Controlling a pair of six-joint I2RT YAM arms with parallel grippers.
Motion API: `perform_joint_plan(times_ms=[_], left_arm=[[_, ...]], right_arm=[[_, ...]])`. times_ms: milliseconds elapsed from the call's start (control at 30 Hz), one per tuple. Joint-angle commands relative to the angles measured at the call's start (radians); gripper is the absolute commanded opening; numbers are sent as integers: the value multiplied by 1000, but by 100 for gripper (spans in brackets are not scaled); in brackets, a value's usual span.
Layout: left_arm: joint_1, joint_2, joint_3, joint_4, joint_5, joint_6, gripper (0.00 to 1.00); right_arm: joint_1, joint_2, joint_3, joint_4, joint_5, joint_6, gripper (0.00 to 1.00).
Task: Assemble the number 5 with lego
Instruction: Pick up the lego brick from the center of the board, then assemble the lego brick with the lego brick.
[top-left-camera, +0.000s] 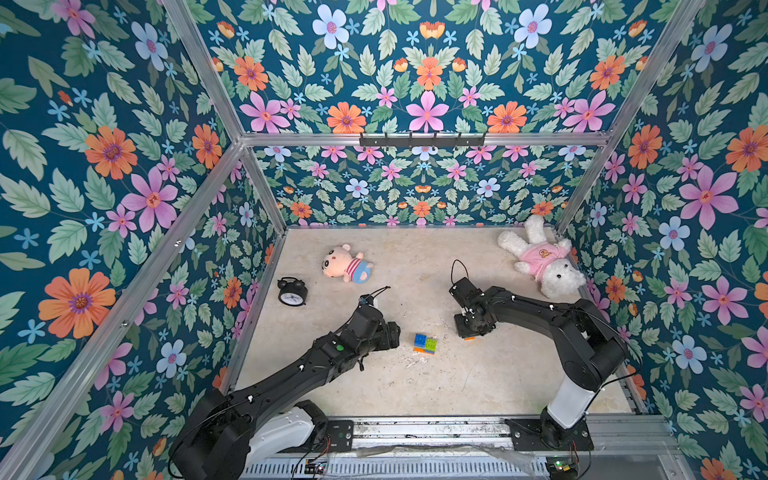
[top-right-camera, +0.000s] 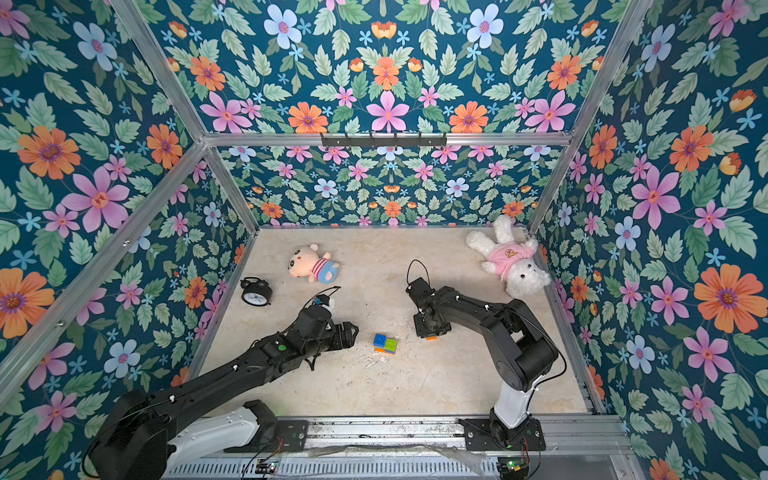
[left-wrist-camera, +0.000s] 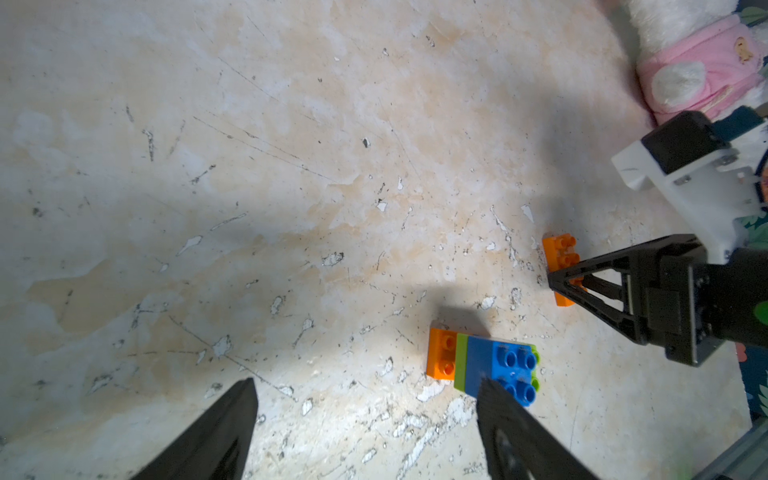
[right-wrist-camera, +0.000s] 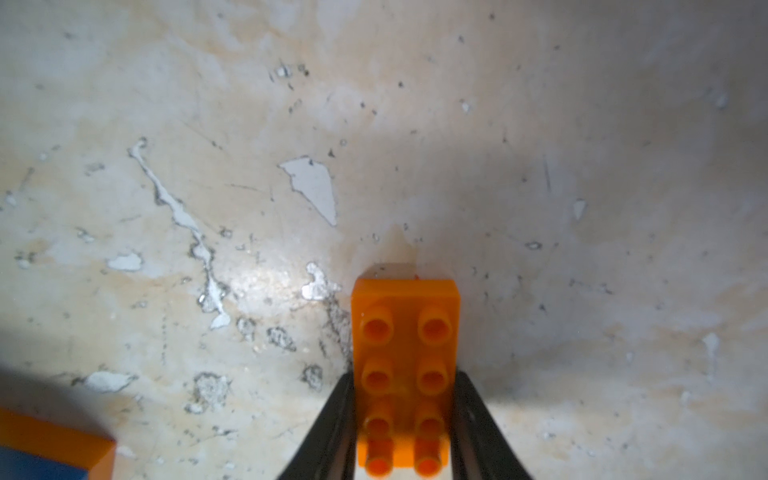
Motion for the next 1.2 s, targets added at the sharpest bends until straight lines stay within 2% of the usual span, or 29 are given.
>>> perform_joint_plan(times_ms=[0, 133, 300, 500, 667, 833, 1167], left_arm=[[2, -11, -6, 6, -12, -10, 87], [12, -13, -24, 55, 32, -22, 88], [71, 13, -70, 201, 216, -63, 87], [134, 93, -118, 432, 429, -160, 86], [134, 180, -131, 575, 519, -227, 86], [136, 245, -133, 600, 519, -259, 81], [142, 317, -158, 702, 559, -317, 80]], right_arm=[[-1, -15, -4, -2, 27, 1, 31], [4, -90, 5, -5, -7, -64, 28], [36, -289, -15, 42, -151, -305, 28], [100, -376, -23, 39, -296, -524, 26], [177, -333, 6, 2, -303, -593, 25], [230, -237, 53, -50, -252, -629, 25], [242, -166, 113, -66, -272, -731, 24]])
